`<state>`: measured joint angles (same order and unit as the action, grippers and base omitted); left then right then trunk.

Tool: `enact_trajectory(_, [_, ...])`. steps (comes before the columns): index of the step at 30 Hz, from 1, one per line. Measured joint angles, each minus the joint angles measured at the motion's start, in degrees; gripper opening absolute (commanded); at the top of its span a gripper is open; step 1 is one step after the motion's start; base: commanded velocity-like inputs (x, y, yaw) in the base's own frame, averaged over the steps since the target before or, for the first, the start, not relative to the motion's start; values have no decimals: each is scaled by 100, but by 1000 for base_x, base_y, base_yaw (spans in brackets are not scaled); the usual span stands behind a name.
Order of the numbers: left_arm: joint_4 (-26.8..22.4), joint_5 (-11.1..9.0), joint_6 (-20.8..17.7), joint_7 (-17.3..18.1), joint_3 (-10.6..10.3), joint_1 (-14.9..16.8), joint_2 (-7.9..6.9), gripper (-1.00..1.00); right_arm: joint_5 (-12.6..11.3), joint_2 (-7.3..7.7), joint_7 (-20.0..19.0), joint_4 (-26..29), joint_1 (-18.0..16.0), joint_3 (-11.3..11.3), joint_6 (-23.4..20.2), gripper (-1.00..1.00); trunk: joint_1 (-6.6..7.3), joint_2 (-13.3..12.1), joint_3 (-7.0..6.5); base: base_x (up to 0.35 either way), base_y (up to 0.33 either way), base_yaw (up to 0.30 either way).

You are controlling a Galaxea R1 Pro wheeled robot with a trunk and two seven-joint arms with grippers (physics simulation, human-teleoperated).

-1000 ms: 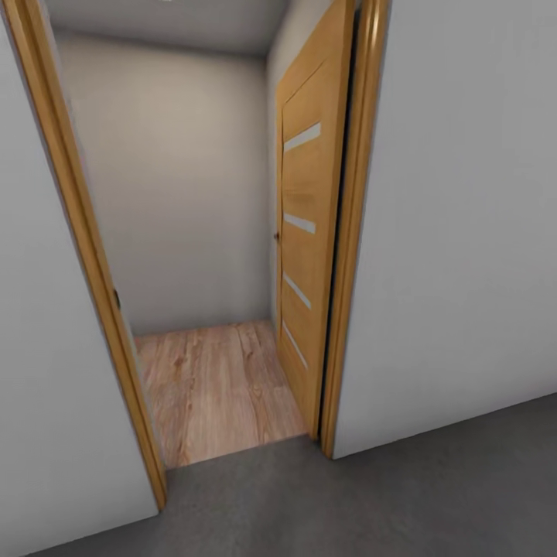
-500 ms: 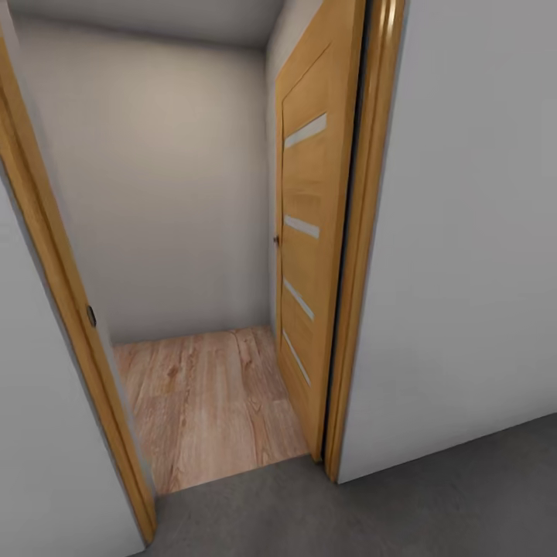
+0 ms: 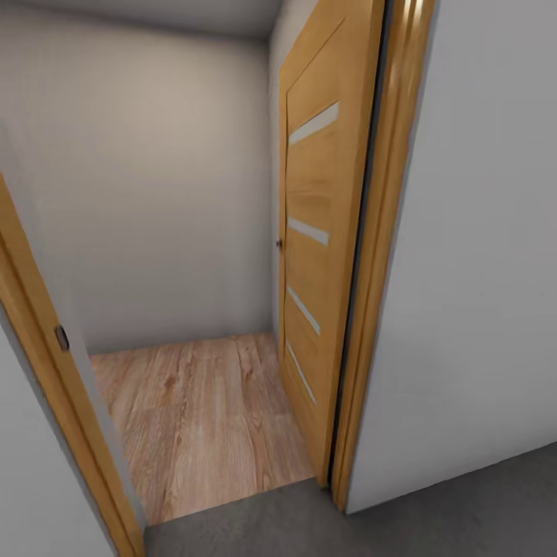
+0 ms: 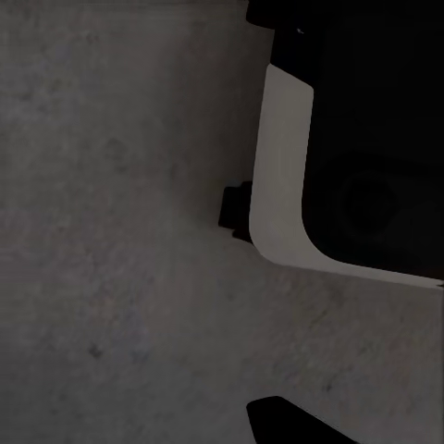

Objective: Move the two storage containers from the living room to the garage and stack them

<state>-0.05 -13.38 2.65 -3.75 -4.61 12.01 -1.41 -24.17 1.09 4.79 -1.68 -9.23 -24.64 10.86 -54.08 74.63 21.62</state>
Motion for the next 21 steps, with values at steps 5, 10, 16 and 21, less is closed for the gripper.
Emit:
enact_trajectory(5, [0, 0, 0, 0, 0, -1, -1, 100, -5, 6, -5, 0, 1, 5, 0, 100, 0, 0, 0, 323, 0, 241])
enact_trajectory(10, [0, 0, 0, 0, 0, 0, -1, 100, -16, 7, -1, 0, 4, 8, 1, 100, 0, 0, 0, 323, 0, 268])
enact_trajectory(16, [0, 0, 0, 0, 0, 1, 1, 100, -26, 2, 2, 0, 2, 11, 9, 100, 0, 0, 0, 323, 0, 225])
enact_trajectory(21, [1, 0, 27, 0, 0, 1, 5, 100, -37, 8, 11, 1, 3, 20, 18, 100, -1, 0, 0, 261, -14, 36])
